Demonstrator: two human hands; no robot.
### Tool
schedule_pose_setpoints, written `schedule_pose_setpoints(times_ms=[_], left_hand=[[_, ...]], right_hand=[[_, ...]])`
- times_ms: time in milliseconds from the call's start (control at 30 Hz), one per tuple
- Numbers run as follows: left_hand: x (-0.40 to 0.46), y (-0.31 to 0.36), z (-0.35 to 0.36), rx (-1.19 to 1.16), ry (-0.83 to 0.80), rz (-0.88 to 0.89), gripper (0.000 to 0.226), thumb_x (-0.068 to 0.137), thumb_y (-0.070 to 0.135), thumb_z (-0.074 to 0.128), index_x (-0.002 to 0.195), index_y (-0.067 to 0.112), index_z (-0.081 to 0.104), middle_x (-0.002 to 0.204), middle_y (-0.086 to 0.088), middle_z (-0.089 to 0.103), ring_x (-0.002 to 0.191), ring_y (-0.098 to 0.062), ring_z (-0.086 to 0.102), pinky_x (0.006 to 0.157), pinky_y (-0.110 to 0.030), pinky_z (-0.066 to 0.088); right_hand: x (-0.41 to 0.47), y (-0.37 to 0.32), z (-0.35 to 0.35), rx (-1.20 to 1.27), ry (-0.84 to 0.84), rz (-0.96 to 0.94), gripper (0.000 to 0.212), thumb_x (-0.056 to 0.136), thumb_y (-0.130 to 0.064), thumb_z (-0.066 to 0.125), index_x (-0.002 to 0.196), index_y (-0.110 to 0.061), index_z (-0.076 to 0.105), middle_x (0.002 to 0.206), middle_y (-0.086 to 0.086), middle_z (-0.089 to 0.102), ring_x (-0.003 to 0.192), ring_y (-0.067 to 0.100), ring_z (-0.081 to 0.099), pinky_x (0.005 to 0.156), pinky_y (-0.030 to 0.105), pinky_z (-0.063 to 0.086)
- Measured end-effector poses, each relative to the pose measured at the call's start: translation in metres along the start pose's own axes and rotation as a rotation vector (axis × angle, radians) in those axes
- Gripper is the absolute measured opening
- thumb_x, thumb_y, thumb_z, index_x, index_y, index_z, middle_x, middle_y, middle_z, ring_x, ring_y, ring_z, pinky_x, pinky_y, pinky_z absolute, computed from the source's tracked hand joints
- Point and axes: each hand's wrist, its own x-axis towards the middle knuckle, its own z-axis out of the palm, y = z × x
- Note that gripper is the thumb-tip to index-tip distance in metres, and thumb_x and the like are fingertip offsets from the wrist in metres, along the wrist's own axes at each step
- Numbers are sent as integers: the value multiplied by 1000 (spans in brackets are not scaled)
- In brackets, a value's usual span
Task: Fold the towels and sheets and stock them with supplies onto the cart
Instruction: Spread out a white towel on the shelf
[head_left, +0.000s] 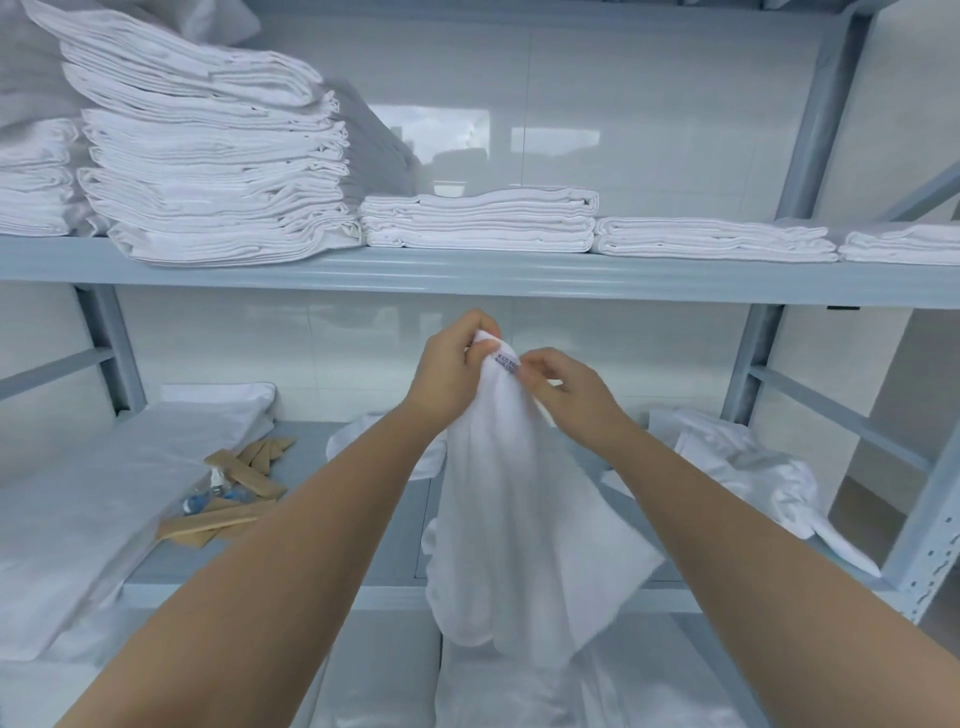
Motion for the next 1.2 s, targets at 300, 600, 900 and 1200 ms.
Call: schedule_pose_setpoints(times_ms=[300, 600, 900, 1200], left_hand=[[-15, -14, -5, -14, 162, 1, 6, 93, 29, 54, 99, 29, 52, 76, 17, 60, 63, -1, 53, 58, -10, 37], [-89, -58, 51, 73, 143, -184, 30, 94, 21, 51, 123, 13, 48, 112, 0, 54, 95, -10, 52, 80, -25, 43], [-95, -91, 51, 181, 168, -478, 26, 98, 13, 45, 72, 12, 46, 63, 2, 49, 62, -20, 45, 50, -27, 28], [-62, -56, 21, -10, 328, -278, 25, 98, 12, 47, 74, 14, 54, 64, 11, 52, 60, 0, 46, 61, -9, 35]], right_hand=[[16, -20, 25, 112, 0, -52, 28, 95, -19, 57, 87, 8, 52, 74, 12, 43, 68, 17, 40, 62, 30, 30], [21, -22, 22, 124, 143, -58, 24, 96, -20, 53, 75, -9, 49, 68, -4, 40, 60, 6, 35, 54, 15, 29], [7, -1, -19, 132, 291, 42, 20, 94, -21, 58, 82, -6, 56, 73, 0, 47, 62, 7, 39, 54, 14, 31], [-14, 32, -39, 10, 273, 249, 27, 97, -21, 50, 73, -14, 39, 70, -4, 38, 62, 11, 34, 56, 26, 27]])
